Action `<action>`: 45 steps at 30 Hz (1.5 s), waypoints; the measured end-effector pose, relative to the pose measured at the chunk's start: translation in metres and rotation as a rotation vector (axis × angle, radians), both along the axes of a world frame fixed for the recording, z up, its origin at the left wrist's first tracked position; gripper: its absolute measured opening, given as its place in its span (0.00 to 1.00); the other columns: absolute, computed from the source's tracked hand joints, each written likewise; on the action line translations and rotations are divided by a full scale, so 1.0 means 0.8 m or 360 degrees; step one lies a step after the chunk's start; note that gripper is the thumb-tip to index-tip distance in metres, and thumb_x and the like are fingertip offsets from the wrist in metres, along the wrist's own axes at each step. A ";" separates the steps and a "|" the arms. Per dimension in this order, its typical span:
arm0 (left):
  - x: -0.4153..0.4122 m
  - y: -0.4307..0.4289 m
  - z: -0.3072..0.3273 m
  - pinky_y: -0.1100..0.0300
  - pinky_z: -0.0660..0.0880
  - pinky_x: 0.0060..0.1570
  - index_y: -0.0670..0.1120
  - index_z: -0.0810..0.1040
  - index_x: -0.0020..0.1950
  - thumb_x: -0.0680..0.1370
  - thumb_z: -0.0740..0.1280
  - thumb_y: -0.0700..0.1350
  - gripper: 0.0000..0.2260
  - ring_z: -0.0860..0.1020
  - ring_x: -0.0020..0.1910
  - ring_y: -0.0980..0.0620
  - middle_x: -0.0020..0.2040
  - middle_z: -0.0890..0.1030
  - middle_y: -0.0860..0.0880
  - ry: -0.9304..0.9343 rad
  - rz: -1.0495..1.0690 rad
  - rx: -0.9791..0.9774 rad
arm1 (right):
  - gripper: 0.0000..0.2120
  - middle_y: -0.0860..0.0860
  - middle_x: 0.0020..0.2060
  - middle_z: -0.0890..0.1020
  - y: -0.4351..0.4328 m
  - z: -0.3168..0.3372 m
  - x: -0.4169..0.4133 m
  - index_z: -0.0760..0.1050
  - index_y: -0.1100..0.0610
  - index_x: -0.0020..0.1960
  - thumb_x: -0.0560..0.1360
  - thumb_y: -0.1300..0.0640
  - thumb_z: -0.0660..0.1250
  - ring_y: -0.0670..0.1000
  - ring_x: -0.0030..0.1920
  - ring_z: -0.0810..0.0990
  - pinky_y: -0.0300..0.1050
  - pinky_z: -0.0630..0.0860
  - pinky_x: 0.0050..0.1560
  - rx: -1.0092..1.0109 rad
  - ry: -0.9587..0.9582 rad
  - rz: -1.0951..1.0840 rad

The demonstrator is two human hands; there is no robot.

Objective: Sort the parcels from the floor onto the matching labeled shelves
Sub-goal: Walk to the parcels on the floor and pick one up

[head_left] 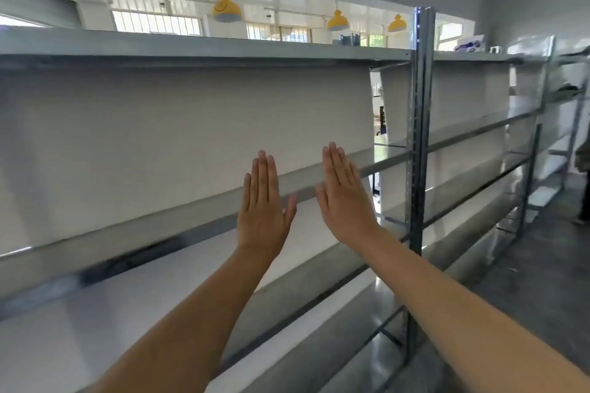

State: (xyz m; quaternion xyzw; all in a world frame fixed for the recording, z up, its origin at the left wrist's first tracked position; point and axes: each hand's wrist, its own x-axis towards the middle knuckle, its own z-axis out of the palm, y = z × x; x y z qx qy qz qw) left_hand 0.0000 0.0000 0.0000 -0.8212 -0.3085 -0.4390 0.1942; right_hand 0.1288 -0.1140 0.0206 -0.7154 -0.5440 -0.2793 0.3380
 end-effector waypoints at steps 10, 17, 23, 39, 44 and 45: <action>0.192 -0.117 -0.012 0.51 0.46 0.81 0.38 0.45 0.83 0.85 0.49 0.59 0.35 0.46 0.83 0.45 0.84 0.46 0.40 0.0128 -0.0529 -0.0005 | 0.29 0.56 0.81 0.44 -0.157 -0.019 0.146 0.41 0.61 0.81 0.84 0.55 0.48 0.54 0.81 0.42 0.53 0.46 0.80 -0.0101 -0.0064 -0.0692; 0.310 -0.228 -0.012 0.49 0.51 0.82 0.38 0.52 0.83 0.85 0.50 0.57 0.32 0.51 0.83 0.45 0.84 0.53 0.39 0.0087 -0.0959 -0.0056 | 0.30 0.55 0.81 0.46 -0.279 -0.022 0.237 0.43 0.61 0.81 0.83 0.50 0.45 0.52 0.81 0.43 0.49 0.40 0.80 -0.0158 -0.0059 -0.0963; 0.384 -0.312 -0.011 0.48 0.51 0.82 0.39 0.52 0.83 0.85 0.43 0.60 0.33 0.52 0.84 0.46 0.84 0.54 0.41 0.0099 -0.1245 -0.0111 | 0.30 0.57 0.81 0.48 -0.355 -0.023 0.297 0.45 0.62 0.81 0.83 0.51 0.46 0.53 0.81 0.44 0.53 0.46 0.80 -0.0167 -0.0085 -0.1123; 0.509 -0.378 -0.064 0.48 0.50 0.83 0.40 0.50 0.84 0.86 0.52 0.57 0.32 0.49 0.84 0.47 0.85 0.50 0.43 0.0238 -0.1269 -0.0152 | 0.31 0.56 0.81 0.48 -0.413 -0.085 0.402 0.46 0.62 0.81 0.82 0.48 0.42 0.53 0.81 0.45 0.53 0.47 0.80 -0.0227 -0.0023 -0.1138; 0.556 -0.349 -0.084 0.48 0.50 0.82 0.40 0.51 0.84 0.86 0.54 0.56 0.32 0.51 0.84 0.47 0.85 0.52 0.42 0.0219 -0.1282 -0.0191 | 0.30 0.57 0.81 0.50 -0.382 -0.107 0.438 0.48 0.63 0.81 0.83 0.49 0.44 0.53 0.81 0.47 0.52 0.47 0.80 -0.0240 -0.0015 -0.1158; 0.567 -0.340 -0.089 0.48 0.50 0.82 0.40 0.50 0.84 0.86 0.55 0.55 0.32 0.51 0.84 0.47 0.85 0.52 0.42 0.0225 -0.1296 -0.0192 | 0.30 0.57 0.81 0.51 -0.375 -0.112 0.448 0.49 0.63 0.80 0.83 0.50 0.45 0.53 0.81 0.47 0.52 0.47 0.80 -0.0241 -0.0010 -0.1174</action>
